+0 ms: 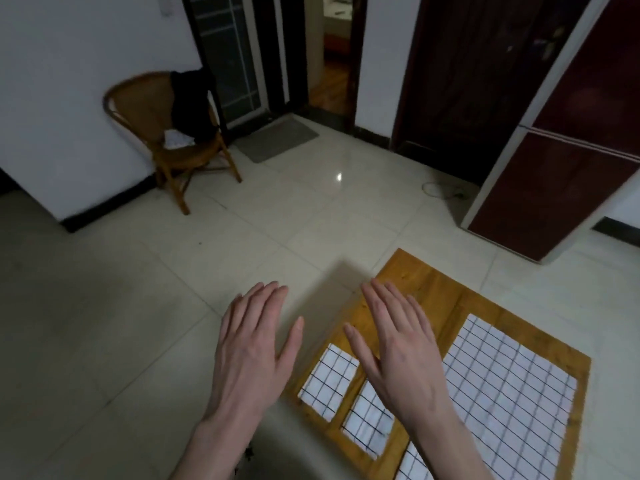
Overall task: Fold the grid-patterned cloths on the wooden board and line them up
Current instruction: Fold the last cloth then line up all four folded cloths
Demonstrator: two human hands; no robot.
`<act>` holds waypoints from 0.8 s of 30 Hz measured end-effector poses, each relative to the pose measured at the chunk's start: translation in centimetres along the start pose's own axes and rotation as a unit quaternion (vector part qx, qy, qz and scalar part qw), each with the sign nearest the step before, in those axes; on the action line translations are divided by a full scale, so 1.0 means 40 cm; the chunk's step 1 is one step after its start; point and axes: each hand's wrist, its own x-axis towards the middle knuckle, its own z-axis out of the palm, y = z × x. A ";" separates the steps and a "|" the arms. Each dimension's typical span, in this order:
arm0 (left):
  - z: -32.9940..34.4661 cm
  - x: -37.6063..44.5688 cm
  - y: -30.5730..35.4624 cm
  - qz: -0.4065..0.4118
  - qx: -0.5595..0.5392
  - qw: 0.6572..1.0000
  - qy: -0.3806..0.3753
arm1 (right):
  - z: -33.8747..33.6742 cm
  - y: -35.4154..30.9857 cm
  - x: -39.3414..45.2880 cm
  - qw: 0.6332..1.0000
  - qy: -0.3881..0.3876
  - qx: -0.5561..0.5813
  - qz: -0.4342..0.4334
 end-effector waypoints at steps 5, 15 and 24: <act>-0.038 0.104 -0.188 -0.008 -0.008 1.000 0.022 | 0.089 -0.133 0.137 1.000 0.002 -0.028 -0.005; -0.082 0.345 -0.552 0.040 -0.024 0.999 -0.018 | 0.256 -0.371 0.391 0.995 0.024 -0.049 0.083; -0.025 0.560 -0.620 0.114 -0.050 0.991 -0.051 | 0.300 -0.381 0.553 0.984 0.044 -0.081 0.150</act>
